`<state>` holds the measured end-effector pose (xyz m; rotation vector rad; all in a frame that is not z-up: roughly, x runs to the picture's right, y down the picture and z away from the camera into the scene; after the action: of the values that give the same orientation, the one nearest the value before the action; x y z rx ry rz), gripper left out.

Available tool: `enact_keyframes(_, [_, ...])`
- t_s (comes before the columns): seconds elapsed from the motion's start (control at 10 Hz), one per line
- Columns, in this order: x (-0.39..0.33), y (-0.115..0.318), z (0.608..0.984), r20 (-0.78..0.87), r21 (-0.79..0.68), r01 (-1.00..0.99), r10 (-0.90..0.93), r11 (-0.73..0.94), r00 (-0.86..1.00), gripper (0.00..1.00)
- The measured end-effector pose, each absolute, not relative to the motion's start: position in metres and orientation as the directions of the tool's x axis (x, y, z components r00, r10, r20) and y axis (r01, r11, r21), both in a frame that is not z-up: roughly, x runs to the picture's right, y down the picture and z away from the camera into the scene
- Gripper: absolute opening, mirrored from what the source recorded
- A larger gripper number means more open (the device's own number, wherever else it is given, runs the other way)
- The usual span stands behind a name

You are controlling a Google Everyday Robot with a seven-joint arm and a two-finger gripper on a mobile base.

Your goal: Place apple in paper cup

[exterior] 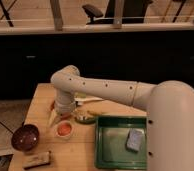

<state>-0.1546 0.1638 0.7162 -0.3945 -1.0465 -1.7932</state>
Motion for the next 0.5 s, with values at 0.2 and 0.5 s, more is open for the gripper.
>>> enact_keyframes(0.2, [-0.1563, 0.164, 0.7157, 0.659, 0.486, 0.861, -0.586, -0.148, -0.472, 0.8])
enact_keyframes(0.5, [-0.1559, 0.1639, 0.716, 0.657, 0.488, 0.86, -0.587, -0.148, -0.473, 0.8])
